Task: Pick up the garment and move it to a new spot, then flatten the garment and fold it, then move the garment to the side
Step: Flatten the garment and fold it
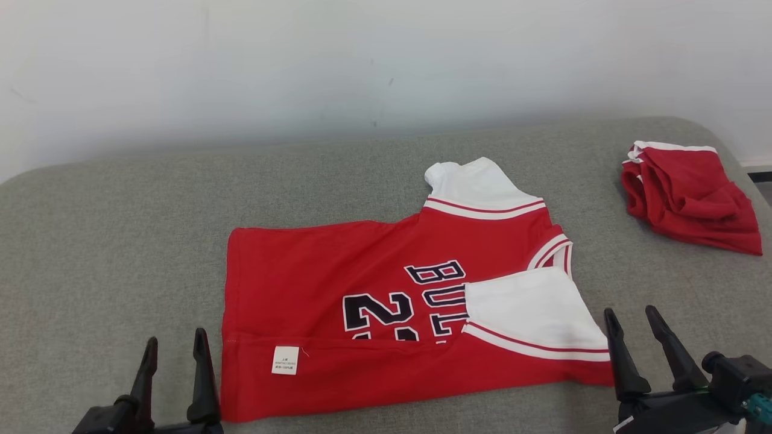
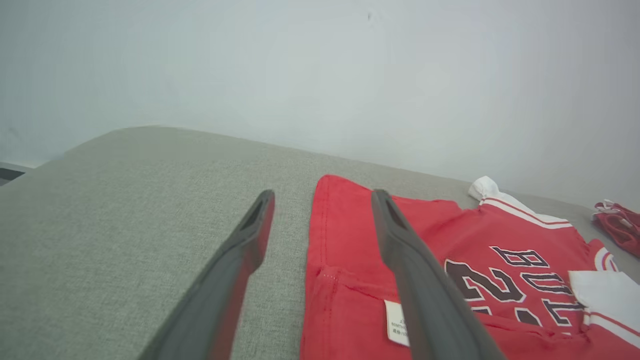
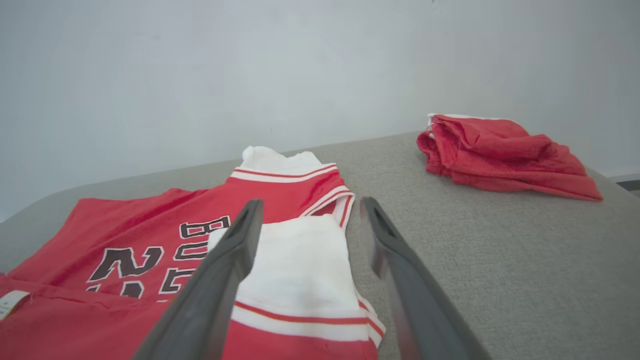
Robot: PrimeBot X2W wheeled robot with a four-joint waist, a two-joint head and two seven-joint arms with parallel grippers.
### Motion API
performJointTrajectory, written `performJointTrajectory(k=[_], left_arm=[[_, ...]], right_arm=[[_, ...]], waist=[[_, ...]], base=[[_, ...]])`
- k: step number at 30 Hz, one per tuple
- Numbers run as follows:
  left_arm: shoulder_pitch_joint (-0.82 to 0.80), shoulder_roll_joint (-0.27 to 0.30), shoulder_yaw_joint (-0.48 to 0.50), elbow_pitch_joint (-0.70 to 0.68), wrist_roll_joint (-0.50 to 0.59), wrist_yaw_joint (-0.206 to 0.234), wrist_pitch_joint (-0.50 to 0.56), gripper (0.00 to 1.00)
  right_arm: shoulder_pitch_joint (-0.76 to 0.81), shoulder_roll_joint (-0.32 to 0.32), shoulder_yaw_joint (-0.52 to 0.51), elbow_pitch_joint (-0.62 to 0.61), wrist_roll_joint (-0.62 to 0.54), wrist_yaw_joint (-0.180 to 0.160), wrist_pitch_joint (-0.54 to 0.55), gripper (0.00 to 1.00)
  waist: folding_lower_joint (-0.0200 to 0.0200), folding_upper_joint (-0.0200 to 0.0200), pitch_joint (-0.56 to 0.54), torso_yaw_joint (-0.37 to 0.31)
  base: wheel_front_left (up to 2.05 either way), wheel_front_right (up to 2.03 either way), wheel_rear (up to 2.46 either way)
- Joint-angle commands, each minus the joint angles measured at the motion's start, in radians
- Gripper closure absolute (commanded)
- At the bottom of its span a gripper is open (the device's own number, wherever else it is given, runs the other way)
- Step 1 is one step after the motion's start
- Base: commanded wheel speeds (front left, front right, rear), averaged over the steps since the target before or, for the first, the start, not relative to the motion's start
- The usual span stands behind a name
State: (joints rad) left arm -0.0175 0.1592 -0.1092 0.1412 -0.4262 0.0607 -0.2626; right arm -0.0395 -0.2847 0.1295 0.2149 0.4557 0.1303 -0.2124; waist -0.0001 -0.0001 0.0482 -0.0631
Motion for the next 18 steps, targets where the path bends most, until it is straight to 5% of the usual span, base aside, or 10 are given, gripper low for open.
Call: performJointTrajectory(k=[1,18], left_arm=[[0.015,-0.004,0.01,-0.008,0.024,-0.006,-0.003,0.0],[0.029,0.01,0.035,-0.015,0.135,-0.102,-0.003,0.0]], right_arm=[[0.01,0.019,-0.007,-0.011,-0.017,0.0,-0.012,0.0],[0.027,0.107,-0.023,-0.073,-0.147,0.0,-0.052,0.0]], waist=[[0.0001,0.0001,-0.011,-0.003],[0.0001,0.0001,-0.034,0.004]], base=[[0.0,0.0,0.0],[0.0,0.0,0.0]])
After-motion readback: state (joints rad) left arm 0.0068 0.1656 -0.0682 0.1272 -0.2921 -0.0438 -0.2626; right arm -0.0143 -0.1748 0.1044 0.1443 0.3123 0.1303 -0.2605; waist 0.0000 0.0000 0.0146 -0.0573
